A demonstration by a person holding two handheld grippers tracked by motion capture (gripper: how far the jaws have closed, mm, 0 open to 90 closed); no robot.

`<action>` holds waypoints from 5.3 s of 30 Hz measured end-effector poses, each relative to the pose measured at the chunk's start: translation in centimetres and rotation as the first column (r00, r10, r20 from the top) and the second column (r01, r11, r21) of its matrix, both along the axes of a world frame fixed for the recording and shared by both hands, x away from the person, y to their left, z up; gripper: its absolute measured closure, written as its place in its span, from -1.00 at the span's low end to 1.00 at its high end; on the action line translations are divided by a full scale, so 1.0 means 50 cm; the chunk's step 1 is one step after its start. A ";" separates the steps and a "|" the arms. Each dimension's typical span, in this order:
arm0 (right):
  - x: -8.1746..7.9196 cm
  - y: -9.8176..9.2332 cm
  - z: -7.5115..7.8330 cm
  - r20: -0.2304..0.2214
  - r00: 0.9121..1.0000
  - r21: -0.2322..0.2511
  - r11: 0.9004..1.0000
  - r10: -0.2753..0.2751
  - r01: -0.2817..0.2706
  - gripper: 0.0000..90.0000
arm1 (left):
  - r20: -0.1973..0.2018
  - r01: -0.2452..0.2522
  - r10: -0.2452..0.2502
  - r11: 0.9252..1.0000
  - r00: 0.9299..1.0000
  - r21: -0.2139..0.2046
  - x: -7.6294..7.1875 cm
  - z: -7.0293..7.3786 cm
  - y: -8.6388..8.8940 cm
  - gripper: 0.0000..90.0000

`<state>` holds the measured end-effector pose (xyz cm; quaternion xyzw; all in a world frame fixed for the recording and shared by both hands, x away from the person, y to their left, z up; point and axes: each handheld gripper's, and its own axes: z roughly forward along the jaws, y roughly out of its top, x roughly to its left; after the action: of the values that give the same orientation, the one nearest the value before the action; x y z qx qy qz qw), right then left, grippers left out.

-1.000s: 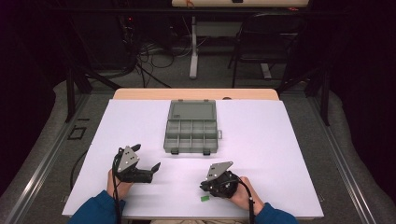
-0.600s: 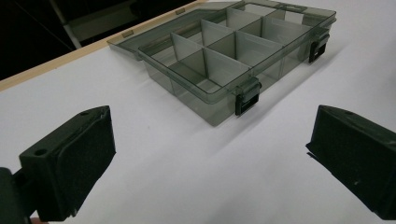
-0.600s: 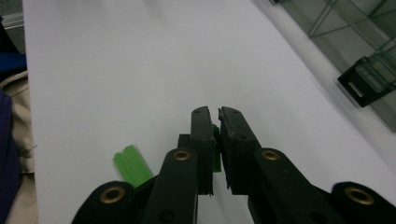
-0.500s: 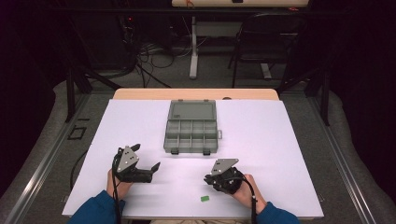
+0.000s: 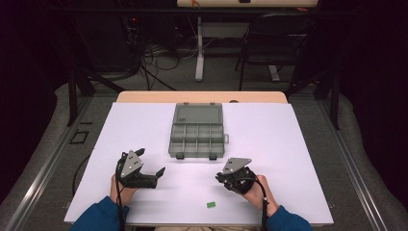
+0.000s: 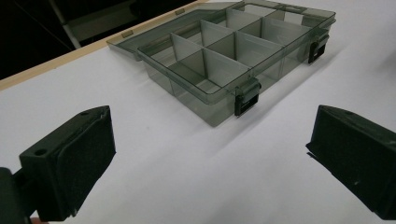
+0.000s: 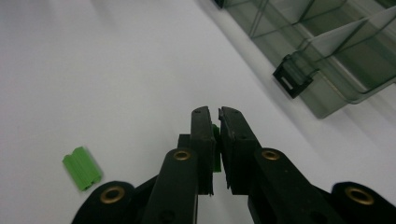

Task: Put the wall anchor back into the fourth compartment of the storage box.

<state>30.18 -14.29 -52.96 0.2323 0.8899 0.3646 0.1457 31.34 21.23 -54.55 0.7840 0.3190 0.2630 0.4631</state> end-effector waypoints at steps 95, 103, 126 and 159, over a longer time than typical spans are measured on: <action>0.176 0.019 0.124 0.088 0.990 -0.010 0.993 -0.114 0.116 0.86 | 0.006 -0.005 0.005 1.000 1.000 -0.015 0.000 0.002 -0.001 -1.00; 0.198 0.018 0.124 0.079 0.989 -0.034 0.991 -0.128 0.131 0.86 | 0.011 -0.007 0.007 1.000 1.000 -0.015 -0.001 0.003 -0.001 -1.00; 0.269 0.045 0.117 0.055 0.988 -0.078 0.986 -0.144 0.148 0.87 | 0.005 -0.016 0.017 1.000 1.000 -0.026 0.000 0.002 0.000 -1.00; 0.364 0.060 0.057 -0.053 0.973 -0.160 0.964 -0.224 0.213 0.84 | 0.018 -0.024 0.024 0.999 1.000 -0.029 -0.001 0.004 0.001 -1.00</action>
<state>48.39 -11.30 -50.10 0.3301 0.8888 0.2682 0.1709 31.29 21.28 -54.34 0.7710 0.3279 0.2711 0.4739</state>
